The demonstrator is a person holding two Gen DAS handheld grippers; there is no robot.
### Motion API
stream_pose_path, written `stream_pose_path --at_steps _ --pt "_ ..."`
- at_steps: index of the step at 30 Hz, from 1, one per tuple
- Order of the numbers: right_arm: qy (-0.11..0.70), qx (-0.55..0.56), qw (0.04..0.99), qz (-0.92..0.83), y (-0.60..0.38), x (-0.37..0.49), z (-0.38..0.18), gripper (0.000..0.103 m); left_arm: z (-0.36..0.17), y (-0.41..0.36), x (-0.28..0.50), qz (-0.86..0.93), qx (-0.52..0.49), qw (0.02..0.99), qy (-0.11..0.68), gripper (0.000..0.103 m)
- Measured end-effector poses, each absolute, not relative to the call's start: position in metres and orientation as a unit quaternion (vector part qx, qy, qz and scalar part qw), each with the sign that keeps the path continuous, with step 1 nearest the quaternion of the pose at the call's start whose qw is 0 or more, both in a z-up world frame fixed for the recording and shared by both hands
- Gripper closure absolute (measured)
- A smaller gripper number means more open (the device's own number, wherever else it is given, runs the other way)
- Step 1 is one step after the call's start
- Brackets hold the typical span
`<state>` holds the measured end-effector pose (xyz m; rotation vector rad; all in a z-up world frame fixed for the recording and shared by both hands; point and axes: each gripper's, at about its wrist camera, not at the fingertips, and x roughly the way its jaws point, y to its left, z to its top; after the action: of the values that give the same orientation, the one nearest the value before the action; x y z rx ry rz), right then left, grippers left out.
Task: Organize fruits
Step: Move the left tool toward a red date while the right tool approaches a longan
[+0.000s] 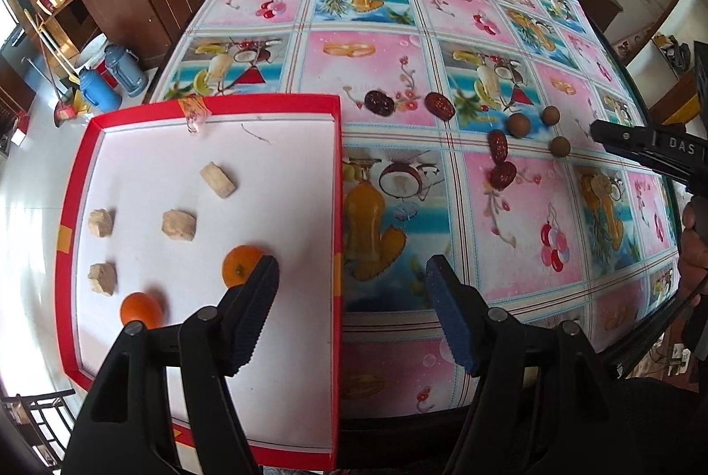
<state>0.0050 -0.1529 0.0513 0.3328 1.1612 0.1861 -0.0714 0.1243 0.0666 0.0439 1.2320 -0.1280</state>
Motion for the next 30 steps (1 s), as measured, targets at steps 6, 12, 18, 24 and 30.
stream_pose_path --at_steps 6,12,18,24,30 --pt "0.546 0.180 0.815 0.071 -0.182 -0.010 0.044 0.062 0.059 0.109 -0.071 -0.074 0.024 0.807 0.585 0.033" --pt "0.536 0.157 0.825 0.084 -0.180 -0.018 0.042 0.062 0.069 0.093 -0.069 -0.105 0.029 0.819 0.563 0.033" --pt "0.542 0.123 0.826 0.091 -0.170 -0.023 0.028 0.062 0.063 0.072 -0.069 -0.142 0.035 0.816 0.560 0.033" --pt "0.537 0.110 0.830 0.105 -0.159 -0.011 0.026 0.062 0.053 0.054 -0.047 -0.149 0.039 0.816 0.557 0.033" --pt "0.538 0.099 0.829 0.116 -0.149 0.003 0.025 0.063 0.047 0.045 -0.040 -0.154 0.037 0.809 0.566 0.033"
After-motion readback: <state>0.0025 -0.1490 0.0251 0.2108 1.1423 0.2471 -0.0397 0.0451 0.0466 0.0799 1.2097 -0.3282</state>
